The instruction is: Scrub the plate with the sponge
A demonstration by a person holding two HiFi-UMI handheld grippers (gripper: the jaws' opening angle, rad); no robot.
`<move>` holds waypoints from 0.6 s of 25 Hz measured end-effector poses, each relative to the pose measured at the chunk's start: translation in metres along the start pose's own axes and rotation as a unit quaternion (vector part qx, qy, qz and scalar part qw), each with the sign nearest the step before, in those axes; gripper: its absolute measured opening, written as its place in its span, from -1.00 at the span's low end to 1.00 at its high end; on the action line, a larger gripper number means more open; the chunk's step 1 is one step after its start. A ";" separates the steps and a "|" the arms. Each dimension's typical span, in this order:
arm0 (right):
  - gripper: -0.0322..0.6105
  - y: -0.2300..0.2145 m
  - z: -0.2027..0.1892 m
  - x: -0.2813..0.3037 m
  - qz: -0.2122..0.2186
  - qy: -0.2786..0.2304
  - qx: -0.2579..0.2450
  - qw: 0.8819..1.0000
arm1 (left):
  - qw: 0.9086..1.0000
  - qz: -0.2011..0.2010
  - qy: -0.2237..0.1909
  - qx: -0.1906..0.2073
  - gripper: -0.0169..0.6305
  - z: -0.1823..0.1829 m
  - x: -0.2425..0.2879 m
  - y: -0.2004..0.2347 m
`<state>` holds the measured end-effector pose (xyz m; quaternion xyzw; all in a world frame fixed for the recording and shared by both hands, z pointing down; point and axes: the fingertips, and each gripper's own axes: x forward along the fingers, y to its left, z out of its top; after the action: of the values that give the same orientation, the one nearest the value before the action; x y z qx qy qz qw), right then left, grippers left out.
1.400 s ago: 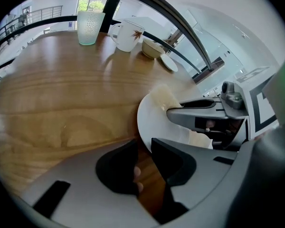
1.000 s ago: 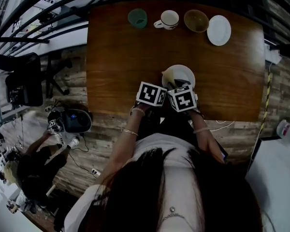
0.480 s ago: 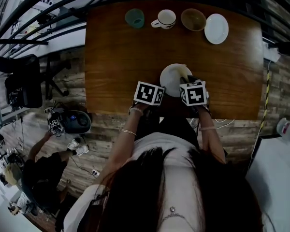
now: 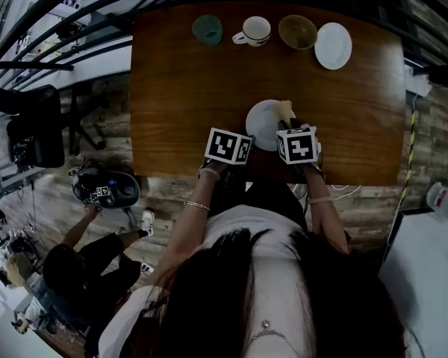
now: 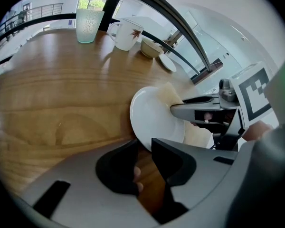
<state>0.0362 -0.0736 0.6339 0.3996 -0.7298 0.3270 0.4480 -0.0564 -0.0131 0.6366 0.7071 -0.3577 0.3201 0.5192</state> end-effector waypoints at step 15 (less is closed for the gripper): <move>-0.58 0.060 -0.009 0.010 0.070 0.029 -0.062 0.995 | 1.000 -0.002 0.003 0.004 -0.67 0.001 0.001 0.001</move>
<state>-0.0152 -0.0405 0.6391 0.3089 -0.7616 0.3231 0.4693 -0.0564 -0.0146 0.6374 0.7092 -0.3533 0.3226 0.5178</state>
